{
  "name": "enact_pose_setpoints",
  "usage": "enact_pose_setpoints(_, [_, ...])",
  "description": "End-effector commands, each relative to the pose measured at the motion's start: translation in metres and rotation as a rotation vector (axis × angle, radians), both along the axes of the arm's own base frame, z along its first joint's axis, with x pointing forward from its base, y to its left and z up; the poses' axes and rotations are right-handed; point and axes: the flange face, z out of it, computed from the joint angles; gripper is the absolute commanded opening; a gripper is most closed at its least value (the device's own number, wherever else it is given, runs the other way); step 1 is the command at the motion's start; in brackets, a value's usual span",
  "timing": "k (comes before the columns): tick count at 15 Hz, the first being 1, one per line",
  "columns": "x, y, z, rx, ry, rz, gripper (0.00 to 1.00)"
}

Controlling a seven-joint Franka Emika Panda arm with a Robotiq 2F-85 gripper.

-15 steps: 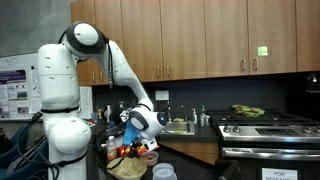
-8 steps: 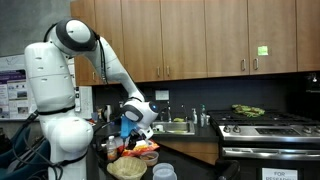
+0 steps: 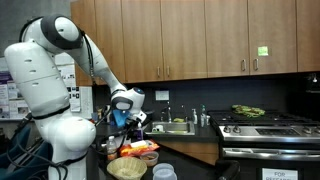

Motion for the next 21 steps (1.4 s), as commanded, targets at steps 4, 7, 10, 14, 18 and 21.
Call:
enact_pose_setpoints(4, [0.004, 0.017, 0.045, -0.269, -0.187, -0.010, 1.00])
enact_pose_setpoints(7, [0.017, 0.017, 0.059, -0.395, -0.241, -0.051, 1.00])
enact_pose_setpoints(10, [0.030, 0.008, 0.067, -0.578, -0.239, -0.109, 1.00])
enact_pose_setpoints(14, [0.037, -0.008, 0.085, -0.796, -0.094, -0.151, 1.00])
enact_pose_setpoints(18, [0.035, -0.027, 0.082, -0.853, 0.157, -0.066, 1.00])
enact_pose_setpoints(21, [0.031, -0.047, 0.077, -0.777, 0.282, 0.037, 1.00])
